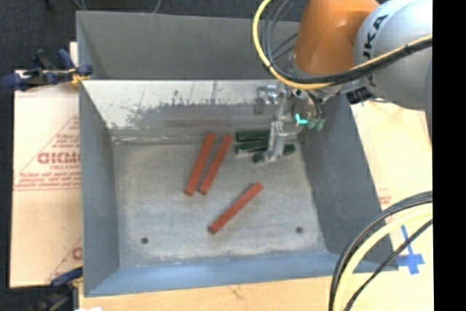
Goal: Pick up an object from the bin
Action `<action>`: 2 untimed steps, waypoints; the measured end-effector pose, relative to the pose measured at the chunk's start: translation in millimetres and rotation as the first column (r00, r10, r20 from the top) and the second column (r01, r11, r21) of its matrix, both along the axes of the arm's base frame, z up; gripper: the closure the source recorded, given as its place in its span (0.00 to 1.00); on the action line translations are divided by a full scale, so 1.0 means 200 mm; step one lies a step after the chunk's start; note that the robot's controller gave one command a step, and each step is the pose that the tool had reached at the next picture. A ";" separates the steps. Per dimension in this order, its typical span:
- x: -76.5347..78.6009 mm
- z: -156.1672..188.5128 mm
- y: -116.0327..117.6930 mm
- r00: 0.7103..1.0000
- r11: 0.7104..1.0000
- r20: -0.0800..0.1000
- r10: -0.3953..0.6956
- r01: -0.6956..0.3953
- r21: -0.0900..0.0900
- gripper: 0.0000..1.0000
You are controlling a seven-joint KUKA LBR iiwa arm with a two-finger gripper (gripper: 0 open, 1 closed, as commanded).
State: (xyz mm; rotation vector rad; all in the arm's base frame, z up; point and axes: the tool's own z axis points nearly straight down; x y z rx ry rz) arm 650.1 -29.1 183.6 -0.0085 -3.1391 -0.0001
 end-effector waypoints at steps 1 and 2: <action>-0.27 -0.53 0.32 0.999 0.999 -0.001 0.052 -0.052 0.001 0.00; -0.13 -0.55 0.79 0.962 0.962 0.011 0.273 -0.273 0.000 0.00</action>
Offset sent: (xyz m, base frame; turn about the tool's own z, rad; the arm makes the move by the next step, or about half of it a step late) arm -0.0511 0.0617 -0.1030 -0.0471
